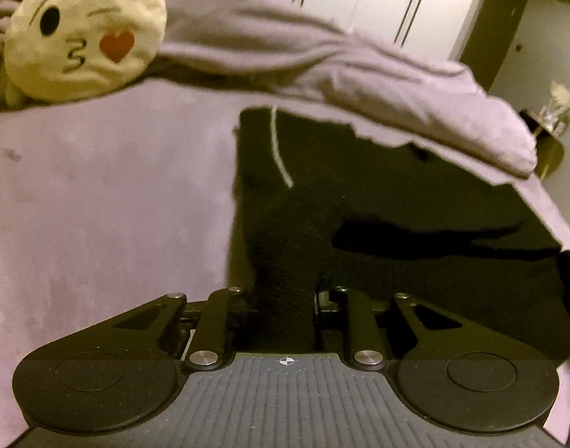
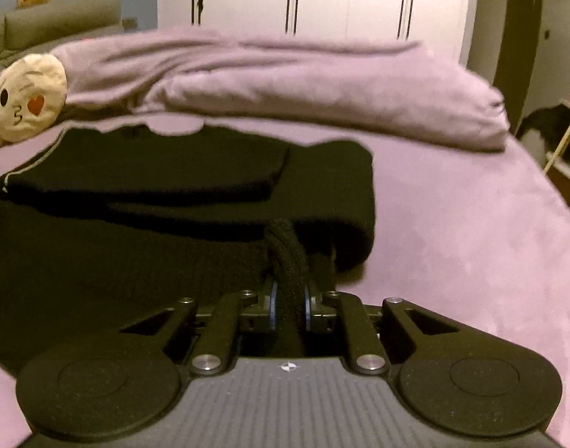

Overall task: Fold small clothes
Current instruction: 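Lift the held hem with both grippers and fold it over toward the collar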

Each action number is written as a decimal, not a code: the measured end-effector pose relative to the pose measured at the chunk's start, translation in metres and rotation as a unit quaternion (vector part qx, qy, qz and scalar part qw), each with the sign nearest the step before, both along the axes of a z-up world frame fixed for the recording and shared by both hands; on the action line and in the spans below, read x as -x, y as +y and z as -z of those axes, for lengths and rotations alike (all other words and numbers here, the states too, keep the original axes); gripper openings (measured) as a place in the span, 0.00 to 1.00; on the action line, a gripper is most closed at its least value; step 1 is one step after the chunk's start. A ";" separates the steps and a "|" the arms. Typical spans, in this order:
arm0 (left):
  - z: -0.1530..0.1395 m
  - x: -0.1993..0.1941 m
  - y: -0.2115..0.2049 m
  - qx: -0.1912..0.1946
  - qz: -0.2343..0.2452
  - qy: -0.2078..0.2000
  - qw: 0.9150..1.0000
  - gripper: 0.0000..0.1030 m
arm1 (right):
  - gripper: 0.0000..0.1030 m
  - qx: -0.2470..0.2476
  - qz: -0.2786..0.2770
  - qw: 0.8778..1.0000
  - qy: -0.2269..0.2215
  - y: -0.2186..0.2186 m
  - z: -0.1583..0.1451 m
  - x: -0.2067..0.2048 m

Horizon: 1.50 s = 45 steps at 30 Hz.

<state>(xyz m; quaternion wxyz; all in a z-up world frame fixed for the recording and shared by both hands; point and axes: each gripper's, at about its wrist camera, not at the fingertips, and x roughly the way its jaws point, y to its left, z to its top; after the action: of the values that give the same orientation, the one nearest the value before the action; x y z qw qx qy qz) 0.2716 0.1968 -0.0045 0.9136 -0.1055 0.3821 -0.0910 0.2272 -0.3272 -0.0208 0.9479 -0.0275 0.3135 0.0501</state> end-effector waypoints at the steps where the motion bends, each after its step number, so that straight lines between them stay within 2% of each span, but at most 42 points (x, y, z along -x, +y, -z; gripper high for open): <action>1: -0.004 0.002 0.001 0.007 -0.002 -0.007 1.000 0.23 | 0.12 -0.011 0.001 1.000 -0.005 -0.002 -0.003 0.003; 3: -0.008 0.003 0.001 0.020 -0.003 -0.017 1.000 0.23 | 0.12 -0.042 -0.005 0.999 -0.011 -0.006 -0.006 0.008; 6: -0.004 -0.003 -0.001 0.014 -0.001 -0.005 1.000 0.27 | 0.15 -0.022 -0.011 1.000 0.009 -0.006 0.004 0.002; 8: 0.004 -0.010 -0.005 -0.009 0.005 0.018 1.000 0.41 | 0.18 -0.010 -0.009 0.999 0.032 -0.006 0.014 -0.007; 10: 0.007 -0.010 -0.006 -0.031 -0.008 0.020 0.999 0.43 | 0.20 0.001 -0.010 0.999 0.045 -0.004 0.023 -0.011; 12: 0.005 -0.008 -0.001 -0.028 -0.018 0.006 0.999 0.43 | 0.20 0.008 -0.015 0.999 0.051 -0.001 0.027 -0.015; 14: 0.002 -0.007 0.004 -0.015 -0.023 -0.002 1.000 0.41 | 0.20 0.017 -0.017 0.999 0.048 0.003 0.029 -0.015; 15: 0.002 -0.008 0.004 -0.013 -0.020 -0.003 1.000 0.40 | 0.17 0.022 -0.017 0.999 0.045 0.005 0.028 -0.015; 17: 0.000 -0.010 0.000 -0.032 -0.009 -0.007 0.999 0.19 | 0.12 0.015 -0.019 0.999 0.037 0.008 0.025 -0.012; 20: -0.004 -0.008 -0.004 -0.033 0.006 -0.018 0.999 0.16 | 0.11 0.007 -0.016 1.000 0.018 0.009 0.017 -0.006; 23: -0.009 -0.006 -0.005 -0.037 0.000 -0.033 0.999 0.14 | 0.11 0.000 -0.011 1.000 -0.002 0.009 0.004 0.003; 28: -0.031 -0.002 0.006 -0.006 -0.016 -0.065 0.998 0.14 | 0.11 -0.020 -0.022 0.998 -0.047 0.007 -0.029 0.012; 31: -0.048 -0.007 0.010 0.006 -0.029 -0.087 0.996 0.14 | 0.11 -0.031 -0.016 0.997 -0.072 0.004 -0.045 0.004; 36: -0.069 -0.031 0.014 -0.003 -0.062 -0.117 0.991 0.14 | 0.11 -0.037 0.021 0.993 -0.108 0.000 -0.060 -0.030; 40: -0.072 -0.065 0.012 -0.013 -0.079 -0.119 0.990 0.14 | 0.11 -0.043 0.061 0.991 -0.108 -0.007 -0.055 -0.072; 45: -0.045 -0.113 0.000 -0.027 -0.098 -0.090 0.991 0.16 | 0.11 -0.025 0.073 0.995 -0.057 -0.010 -0.015 -0.123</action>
<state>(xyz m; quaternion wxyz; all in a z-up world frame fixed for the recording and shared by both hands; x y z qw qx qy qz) 0.3849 0.1971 0.0403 0.9513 -0.1093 0.2884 -0.0001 0.3498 -0.3377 -0.0057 0.9657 0.0159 0.2587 -0.0129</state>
